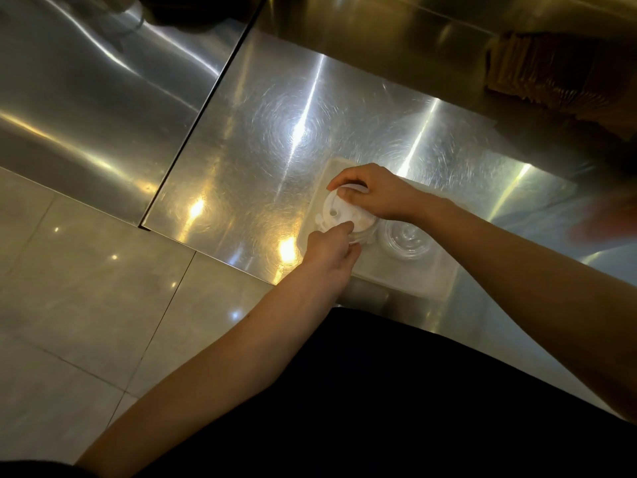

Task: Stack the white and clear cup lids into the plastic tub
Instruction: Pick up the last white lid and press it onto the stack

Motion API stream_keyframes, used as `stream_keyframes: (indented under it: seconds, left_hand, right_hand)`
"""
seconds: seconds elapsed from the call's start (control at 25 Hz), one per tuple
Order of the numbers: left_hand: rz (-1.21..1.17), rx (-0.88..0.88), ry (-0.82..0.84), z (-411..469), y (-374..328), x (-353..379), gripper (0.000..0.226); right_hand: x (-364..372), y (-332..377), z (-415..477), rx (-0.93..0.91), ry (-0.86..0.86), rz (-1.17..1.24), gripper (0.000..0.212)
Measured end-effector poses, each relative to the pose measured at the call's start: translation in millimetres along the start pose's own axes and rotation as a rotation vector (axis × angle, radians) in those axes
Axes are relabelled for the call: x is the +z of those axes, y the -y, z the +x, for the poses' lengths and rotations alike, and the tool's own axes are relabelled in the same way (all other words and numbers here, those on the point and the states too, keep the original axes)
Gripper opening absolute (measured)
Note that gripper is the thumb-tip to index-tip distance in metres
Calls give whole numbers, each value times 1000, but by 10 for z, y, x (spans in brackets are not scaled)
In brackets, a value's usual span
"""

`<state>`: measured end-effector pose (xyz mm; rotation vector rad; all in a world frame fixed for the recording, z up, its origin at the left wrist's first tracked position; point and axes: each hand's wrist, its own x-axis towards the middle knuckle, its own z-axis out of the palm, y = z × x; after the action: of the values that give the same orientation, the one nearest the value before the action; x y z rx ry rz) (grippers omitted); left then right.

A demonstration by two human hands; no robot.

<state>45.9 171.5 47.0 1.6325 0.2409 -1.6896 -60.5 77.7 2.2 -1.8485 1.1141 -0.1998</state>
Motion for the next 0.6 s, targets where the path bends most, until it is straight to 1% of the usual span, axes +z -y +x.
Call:
stream_keyframes:
  seconds: [0.28,0.48,0.6]
  left_hand:
    - [33,52,-36,-57,-40,48,47]
    - [136,109,-82,81,-68,62,37]
    - [223,149,-119,122,-40,87,39]
  right_hand:
    - [2,-42,-52,62,-36,71,24]
    - [73,-59,-145,135,-183,151,24]
    - [133,-50,-193,184,-281,165,23]
